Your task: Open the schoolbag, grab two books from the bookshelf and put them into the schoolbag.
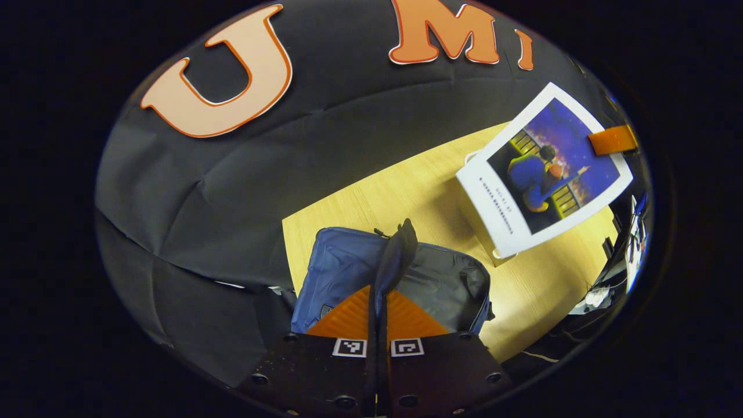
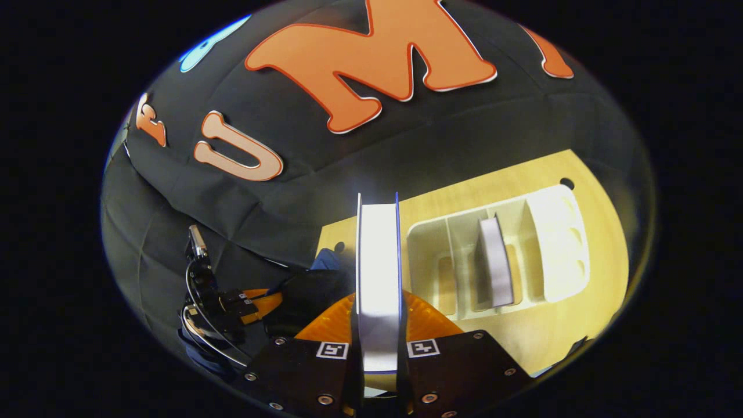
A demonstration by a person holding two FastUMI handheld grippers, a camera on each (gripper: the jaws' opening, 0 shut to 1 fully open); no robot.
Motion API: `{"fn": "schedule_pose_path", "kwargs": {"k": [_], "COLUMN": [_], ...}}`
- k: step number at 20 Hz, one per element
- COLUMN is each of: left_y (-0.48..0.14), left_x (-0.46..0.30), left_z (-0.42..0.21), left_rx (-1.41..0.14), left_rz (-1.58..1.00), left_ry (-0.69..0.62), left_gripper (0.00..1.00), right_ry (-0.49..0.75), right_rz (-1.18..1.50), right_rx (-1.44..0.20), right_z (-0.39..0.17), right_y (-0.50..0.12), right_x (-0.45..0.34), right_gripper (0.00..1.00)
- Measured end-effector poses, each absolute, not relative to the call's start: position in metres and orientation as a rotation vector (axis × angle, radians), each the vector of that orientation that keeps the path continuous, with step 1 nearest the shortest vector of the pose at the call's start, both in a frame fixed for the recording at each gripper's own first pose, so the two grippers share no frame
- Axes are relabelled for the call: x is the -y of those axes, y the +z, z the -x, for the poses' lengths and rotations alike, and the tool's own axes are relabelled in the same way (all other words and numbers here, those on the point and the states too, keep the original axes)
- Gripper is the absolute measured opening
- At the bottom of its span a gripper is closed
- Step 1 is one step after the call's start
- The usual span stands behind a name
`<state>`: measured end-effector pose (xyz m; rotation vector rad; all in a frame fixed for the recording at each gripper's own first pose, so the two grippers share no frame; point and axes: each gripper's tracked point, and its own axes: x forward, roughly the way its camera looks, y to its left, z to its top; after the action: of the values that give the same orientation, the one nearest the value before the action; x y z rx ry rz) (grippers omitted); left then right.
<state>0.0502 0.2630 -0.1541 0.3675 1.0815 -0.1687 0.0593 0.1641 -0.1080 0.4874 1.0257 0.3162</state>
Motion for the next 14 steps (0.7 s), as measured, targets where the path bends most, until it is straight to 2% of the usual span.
{"fn": "schedule_pose_path", "kwargs": {"k": [8,14], "left_y": [-0.16,-0.163], "left_x": [-0.263,-0.263], "left_z": [-0.049,-0.044], "left_rx": [-1.092,-1.096], "left_rz": [-0.34,-0.3], "left_ry": [-0.179,-0.172], "left_gripper": [0.01,0.01], "right_ry": [0.332,0.281], "right_rz": [-0.62,-0.699], "right_rx": [-1.091,-1.101], "right_z": [-0.033,-0.025], "right_y": [-0.155,-0.19], "right_x": [-0.211,-0.238], "right_gripper": [0.22,0.22]}}
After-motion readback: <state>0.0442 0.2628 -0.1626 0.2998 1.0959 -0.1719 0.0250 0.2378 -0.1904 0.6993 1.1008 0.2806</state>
